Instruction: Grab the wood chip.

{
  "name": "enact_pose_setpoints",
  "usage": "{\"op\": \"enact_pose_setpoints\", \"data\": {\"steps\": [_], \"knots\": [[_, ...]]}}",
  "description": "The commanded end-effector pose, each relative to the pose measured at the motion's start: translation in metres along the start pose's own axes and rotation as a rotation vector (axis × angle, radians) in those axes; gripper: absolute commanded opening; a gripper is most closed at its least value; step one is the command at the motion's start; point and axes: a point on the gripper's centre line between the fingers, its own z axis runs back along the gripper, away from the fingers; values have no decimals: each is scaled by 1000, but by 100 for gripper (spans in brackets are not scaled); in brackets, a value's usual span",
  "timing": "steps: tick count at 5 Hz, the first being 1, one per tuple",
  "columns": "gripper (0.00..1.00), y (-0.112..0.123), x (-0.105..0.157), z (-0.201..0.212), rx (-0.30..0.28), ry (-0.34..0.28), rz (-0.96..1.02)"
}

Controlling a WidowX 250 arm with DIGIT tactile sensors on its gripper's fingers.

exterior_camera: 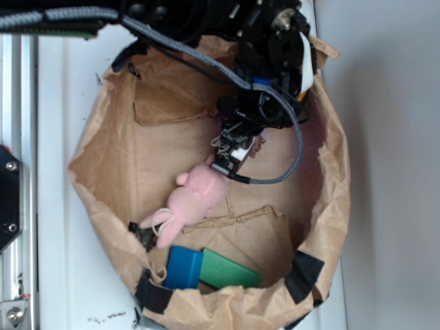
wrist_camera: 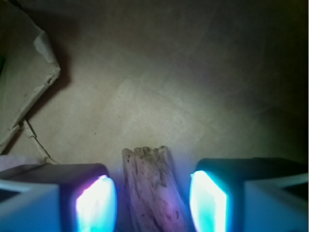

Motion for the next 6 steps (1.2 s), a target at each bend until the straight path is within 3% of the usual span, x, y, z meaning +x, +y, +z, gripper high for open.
{"op": "enact_pose_setpoints", "data": {"steps": [1, 2, 3, 4, 6], "knots": [[100, 0, -17, -24, 110, 50, -12], [100, -1, -19, -30, 130, 56, -6], [0, -1, -18, -29, 131, 48, 13], [0, -4, -16, -18, 109, 40, 16], [0, -25, -3, 50, -53, 19, 71]]}}
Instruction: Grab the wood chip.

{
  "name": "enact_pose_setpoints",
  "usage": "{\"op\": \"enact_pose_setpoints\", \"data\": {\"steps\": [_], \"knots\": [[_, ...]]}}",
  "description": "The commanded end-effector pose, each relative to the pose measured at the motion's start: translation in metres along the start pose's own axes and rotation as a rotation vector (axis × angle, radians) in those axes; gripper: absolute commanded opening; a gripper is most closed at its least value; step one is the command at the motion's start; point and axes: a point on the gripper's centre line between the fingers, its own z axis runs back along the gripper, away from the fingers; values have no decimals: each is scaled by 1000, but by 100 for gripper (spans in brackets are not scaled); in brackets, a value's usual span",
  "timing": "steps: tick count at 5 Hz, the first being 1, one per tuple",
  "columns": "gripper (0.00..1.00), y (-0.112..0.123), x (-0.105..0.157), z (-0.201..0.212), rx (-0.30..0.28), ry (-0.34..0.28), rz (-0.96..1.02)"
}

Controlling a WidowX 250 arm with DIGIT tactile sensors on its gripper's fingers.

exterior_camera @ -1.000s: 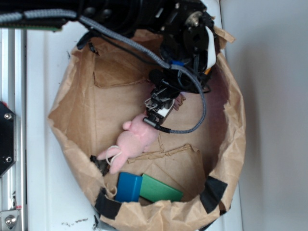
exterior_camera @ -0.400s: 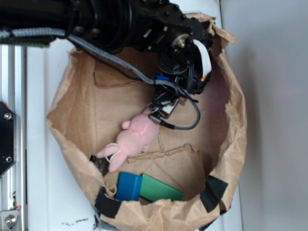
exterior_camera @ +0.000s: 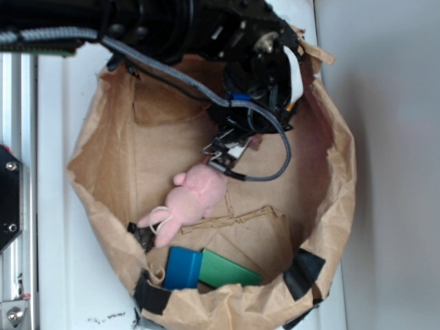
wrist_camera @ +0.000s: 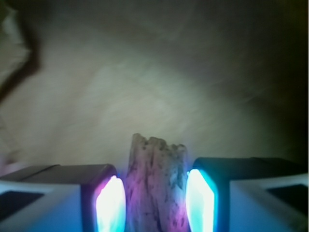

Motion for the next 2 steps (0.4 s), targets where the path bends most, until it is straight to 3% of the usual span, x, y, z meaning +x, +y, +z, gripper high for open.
{"op": "enact_pose_setpoints", "data": {"steps": [1, 2], "knots": [[0, -21, 2, 83, -112, -45, 36], [0, -34, -4, 110, -158, -73, 8]]}}
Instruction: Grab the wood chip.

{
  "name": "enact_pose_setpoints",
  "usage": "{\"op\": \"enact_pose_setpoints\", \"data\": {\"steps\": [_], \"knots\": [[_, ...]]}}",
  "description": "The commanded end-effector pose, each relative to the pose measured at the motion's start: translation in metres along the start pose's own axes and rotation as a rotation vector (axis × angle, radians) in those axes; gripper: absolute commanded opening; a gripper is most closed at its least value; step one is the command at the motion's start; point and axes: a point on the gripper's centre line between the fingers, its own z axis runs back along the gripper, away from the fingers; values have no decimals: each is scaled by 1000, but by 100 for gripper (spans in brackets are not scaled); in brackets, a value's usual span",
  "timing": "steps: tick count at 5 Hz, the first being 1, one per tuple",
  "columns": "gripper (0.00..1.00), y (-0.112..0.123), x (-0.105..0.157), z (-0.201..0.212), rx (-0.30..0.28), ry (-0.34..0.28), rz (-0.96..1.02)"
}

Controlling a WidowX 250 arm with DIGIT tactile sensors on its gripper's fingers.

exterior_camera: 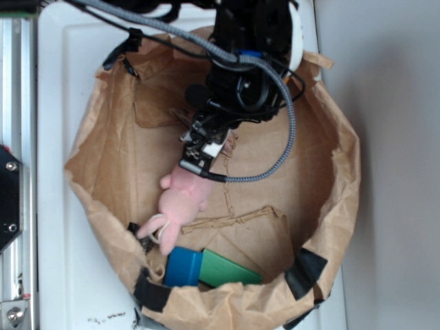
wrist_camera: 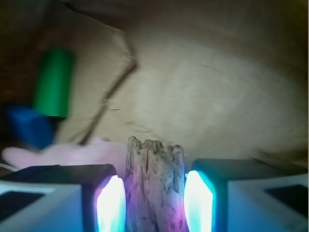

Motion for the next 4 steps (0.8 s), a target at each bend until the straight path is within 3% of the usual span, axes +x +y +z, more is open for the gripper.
{"op": "enact_pose_setpoints", "data": {"steps": [1, 3, 4], "knots": [[0, -23, -3, 63, 14, -97, -55], [0, -40, -1, 74, 0, -125, -81], [0, -44, -3, 61, 68, -157, -147]]}}
